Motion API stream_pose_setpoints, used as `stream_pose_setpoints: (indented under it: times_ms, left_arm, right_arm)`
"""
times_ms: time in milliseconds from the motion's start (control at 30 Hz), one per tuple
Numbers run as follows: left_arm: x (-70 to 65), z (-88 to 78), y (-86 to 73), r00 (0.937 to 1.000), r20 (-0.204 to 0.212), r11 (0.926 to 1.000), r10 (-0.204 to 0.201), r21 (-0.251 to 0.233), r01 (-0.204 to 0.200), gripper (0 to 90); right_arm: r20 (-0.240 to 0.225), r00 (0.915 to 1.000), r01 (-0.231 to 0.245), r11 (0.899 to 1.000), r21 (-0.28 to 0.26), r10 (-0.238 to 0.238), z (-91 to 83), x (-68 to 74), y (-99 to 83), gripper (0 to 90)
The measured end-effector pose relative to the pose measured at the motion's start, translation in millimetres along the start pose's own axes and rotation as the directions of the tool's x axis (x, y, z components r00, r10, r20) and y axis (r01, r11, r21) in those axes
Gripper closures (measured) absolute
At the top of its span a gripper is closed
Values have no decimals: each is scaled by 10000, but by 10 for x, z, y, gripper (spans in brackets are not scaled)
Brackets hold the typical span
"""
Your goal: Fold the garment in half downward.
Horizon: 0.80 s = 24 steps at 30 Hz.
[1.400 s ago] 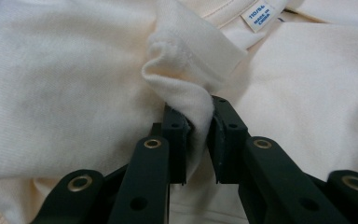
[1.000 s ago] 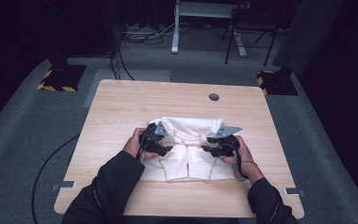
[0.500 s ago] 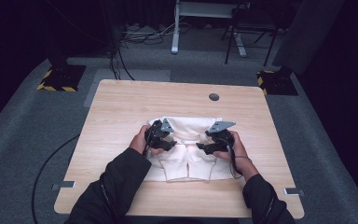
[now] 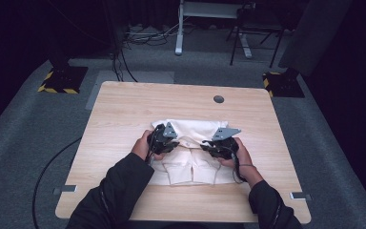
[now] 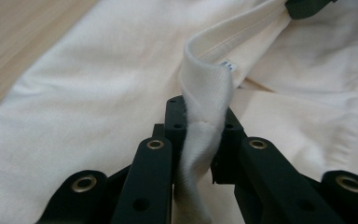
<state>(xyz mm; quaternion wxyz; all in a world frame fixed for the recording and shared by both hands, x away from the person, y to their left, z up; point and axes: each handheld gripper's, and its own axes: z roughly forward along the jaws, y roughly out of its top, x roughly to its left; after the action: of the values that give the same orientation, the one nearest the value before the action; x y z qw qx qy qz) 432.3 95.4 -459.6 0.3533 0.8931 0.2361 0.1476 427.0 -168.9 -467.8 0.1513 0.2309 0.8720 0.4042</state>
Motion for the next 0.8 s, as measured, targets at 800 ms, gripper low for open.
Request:
stream_pose_setpoints:
  times_ms: [800]
  left_arm:
    - [-584,-312,-317,9820,1037,9826,1575,830,-1664,732]
  right_arm:
    - [-875,9872,1363,9903,281,-1334,-410,551,-277,769]
